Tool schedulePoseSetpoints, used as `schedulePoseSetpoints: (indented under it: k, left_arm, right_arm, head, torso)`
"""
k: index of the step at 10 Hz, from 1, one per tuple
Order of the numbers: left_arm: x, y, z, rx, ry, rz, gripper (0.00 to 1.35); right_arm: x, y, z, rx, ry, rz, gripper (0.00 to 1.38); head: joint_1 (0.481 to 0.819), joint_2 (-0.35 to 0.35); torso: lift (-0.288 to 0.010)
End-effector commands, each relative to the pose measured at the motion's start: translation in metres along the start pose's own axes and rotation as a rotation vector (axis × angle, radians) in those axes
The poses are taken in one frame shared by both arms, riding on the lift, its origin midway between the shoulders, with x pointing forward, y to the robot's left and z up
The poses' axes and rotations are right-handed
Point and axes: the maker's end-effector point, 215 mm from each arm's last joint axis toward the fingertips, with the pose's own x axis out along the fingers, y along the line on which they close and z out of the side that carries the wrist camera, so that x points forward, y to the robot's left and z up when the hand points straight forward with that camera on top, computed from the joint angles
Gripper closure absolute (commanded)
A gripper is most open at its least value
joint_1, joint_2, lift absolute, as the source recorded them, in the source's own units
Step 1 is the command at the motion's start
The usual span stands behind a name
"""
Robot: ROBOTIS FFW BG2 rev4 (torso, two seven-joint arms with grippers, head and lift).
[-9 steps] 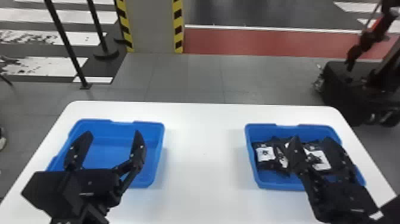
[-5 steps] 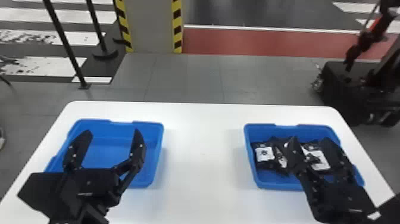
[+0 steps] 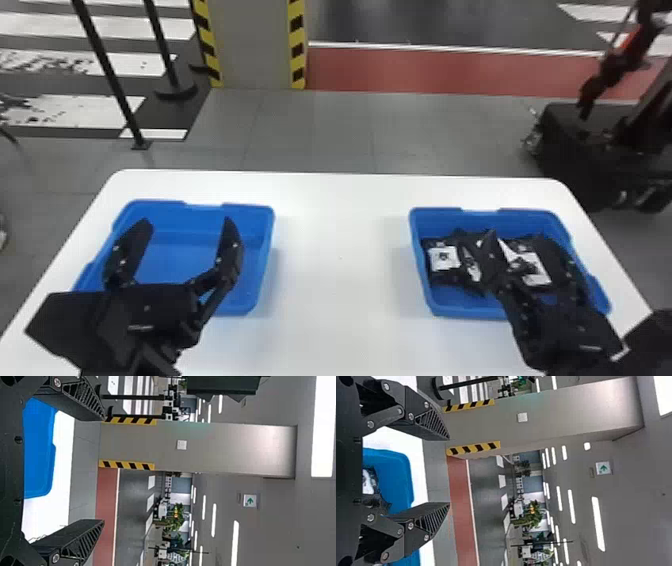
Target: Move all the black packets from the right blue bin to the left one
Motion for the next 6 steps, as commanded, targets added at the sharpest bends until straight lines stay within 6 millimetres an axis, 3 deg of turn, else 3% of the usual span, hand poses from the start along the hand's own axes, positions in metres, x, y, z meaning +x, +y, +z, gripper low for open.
schedulePoseSetpoints:
  k: [1,4,6]
  left_arm:
    - [-0.001,0.001,0.001,-0.001,-0.006,0.001,0.11]
    - [-0.001,0.001,0.004,-0.005,-0.012,0.001,0.11]
    - [-0.001,0.001,0.004,-0.008,-0.015,-0.001,0.11]
  right_arm:
    - [0.013,-0.018,-0.02,-0.014,0.061,-0.015,0.49]
    - [0.038,-0.043,-0.067,-0.052,0.227,0.003,0.48]
    - [0.05,-0.075,-0.093,-0.085,0.326,-0.019,0.48]
  head:
    - [0.695,-0.024]
    - [0.695,-0.058]
    - [0.695,-0.068]
  torso:
    - [-0.11]
    - [-0.11]
    - [-0.11]
